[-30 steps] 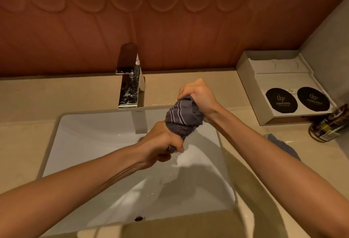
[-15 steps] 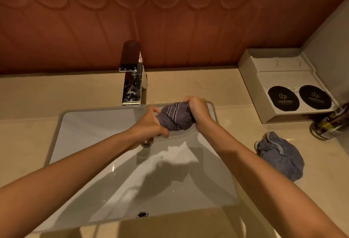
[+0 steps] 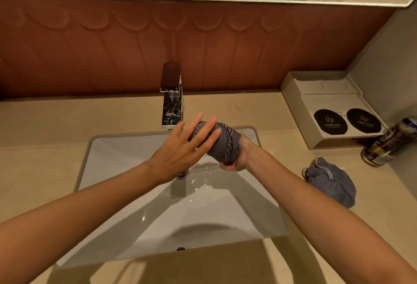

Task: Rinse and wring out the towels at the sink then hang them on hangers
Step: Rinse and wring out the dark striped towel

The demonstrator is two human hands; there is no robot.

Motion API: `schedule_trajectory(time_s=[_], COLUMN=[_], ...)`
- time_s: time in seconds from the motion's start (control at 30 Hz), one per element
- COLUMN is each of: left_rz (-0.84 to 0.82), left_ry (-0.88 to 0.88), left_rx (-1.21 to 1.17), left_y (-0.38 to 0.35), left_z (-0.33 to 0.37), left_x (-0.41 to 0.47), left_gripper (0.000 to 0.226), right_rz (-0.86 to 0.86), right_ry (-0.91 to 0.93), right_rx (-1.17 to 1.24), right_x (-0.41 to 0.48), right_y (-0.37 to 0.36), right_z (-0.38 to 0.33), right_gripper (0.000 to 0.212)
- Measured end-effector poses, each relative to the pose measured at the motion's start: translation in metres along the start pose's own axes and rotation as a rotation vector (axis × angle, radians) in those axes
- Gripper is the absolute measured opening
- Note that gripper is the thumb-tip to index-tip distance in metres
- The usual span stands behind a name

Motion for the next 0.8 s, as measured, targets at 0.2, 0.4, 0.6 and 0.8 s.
schedule_trajectory(time_s=[0.2,0.4,0.6,0.8], left_rz=[0.087,0.028,-0.076,-0.052], left_ry=[-0.162,-0.108,-0.013,-0.075], left_rx=[0.171,0.242,0.272,0.371], left_y=[0.019,0.018,0.013,0.016], left_z=[-0.017,-0.015,-0.004,0.010], left_x=[0.034,0.038,0.036,0.033], left_gripper=[0.044,0.049,0.041,0.045], right_rz=[-0.086,0.034,0.126,0.177], right_ry=[-0.057,0.020,0.066,0.123], right_rx=[-0.019,0.054,0.091,0.070], right_x=[-0.022,-0.027,-0.026,-0.033], right_y=[-0.020,-0.013,-0.006,0.001], right_z=[0.015,0.015,0.023,0.026], right_gripper=[0.047,0.051,0.049,0.048])
Point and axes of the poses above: each hand's wrist, its own x-axis towards the middle knuckle, its own y-axis out of the back of the hand, z = x × y, the point moved 7 cm from there along x, towards the middle knuckle, and after that the axes turned 4 degrees about z, right-handed, at the moved point
